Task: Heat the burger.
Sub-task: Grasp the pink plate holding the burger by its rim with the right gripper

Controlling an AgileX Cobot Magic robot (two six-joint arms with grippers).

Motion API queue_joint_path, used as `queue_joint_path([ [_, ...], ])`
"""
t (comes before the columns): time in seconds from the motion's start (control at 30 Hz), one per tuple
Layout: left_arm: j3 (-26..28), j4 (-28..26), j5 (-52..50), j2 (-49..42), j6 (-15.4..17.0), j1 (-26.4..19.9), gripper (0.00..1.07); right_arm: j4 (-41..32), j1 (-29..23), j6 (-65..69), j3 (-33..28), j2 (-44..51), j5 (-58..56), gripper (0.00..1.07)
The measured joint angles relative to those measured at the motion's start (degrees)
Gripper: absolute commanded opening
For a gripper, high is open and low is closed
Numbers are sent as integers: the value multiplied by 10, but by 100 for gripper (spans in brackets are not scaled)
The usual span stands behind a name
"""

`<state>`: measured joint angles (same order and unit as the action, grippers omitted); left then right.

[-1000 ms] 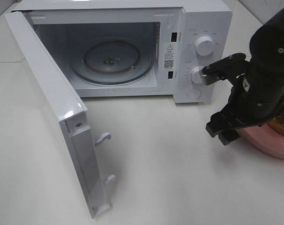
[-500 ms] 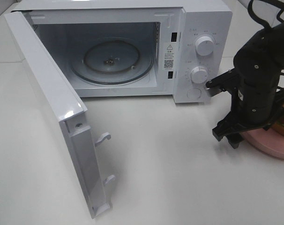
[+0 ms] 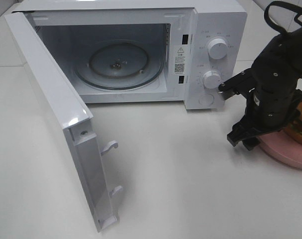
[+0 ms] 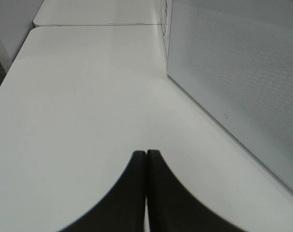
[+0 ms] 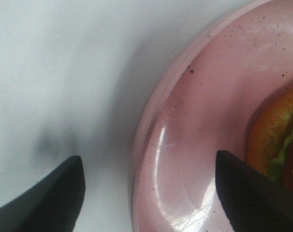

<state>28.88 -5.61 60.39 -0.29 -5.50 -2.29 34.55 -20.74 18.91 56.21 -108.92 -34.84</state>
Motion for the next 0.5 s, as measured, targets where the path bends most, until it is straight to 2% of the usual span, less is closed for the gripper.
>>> queue_joint_path([
  [0.27, 0, 0, 0, 0, 0, 0, 0, 16, 0, 1, 6, -33, -2, 69],
  [0.33, 0, 0, 0, 0, 0, 0, 0, 20, 0, 2, 7, -38, -3, 58],
  [0.43, 0, 0, 0, 0, 0, 0, 0, 21, 0, 2, 7, -38, -2, 54],
  [0.47, 0, 0, 0, 0, 0, 0, 0, 23, 0, 2, 7, -40, -2, 45],
  [0.5, 0, 0, 0, 0, 0, 0, 0, 29, 0, 3, 7, -42, -2, 40],
])
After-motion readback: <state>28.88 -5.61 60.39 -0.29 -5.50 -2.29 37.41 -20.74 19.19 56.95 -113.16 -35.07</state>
